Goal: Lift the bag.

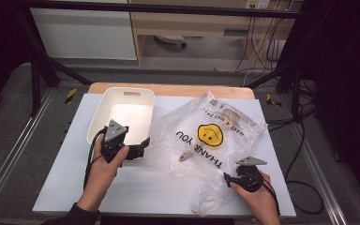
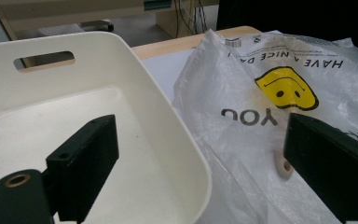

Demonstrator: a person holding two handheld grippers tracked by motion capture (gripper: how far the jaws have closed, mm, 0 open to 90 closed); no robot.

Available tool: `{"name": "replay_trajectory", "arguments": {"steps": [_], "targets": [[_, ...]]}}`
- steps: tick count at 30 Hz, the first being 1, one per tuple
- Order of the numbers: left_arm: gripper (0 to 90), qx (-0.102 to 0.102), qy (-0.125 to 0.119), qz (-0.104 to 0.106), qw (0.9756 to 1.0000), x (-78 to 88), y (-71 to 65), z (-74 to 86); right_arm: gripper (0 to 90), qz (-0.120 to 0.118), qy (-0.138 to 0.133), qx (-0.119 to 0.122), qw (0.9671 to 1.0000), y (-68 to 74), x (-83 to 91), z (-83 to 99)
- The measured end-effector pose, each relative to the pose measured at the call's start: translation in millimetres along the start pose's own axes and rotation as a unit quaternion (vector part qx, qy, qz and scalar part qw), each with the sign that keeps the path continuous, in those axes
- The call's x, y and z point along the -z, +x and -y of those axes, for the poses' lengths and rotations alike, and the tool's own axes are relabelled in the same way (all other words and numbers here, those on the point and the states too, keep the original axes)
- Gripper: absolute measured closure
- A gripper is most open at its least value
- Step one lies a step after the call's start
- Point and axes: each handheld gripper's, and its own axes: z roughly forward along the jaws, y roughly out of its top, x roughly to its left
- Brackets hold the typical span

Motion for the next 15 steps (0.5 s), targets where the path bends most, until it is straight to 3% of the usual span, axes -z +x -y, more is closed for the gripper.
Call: {"name": "replay_trajectory", "arguments": {"steps": [4, 9, 12, 15], "targets": [[10.1, -0.002, 0.002, 0.001, 1.0, -0.8, -0.4, 0.4, 62.7, -0.011, -0.004, 0.008, 0.9999, 1.1, 0.5, -1.1], [10.1, -0.001, 0.002, 0.001, 1.0, -0.7, -0.7, 0.5, 80.3, -0.019, -0.007, 0.012, 0.9997, -2.7, -0.3, -2.5], [10.1, 0.001, 0.0, -0.001, 1.0, 0.5, -0.6, -0.2, 88.2, -0.026, -0.008, 0.011, 0.9996, -6.2, -0.5, -2.6], [10.1, 0.0, -0.002, -0.001, 1.0, 2.0, -0.5, -0.9, 90.0, -0.035, -0.007, 0.009, 0.9993, -8.8, -0.6, -3.2]]}}
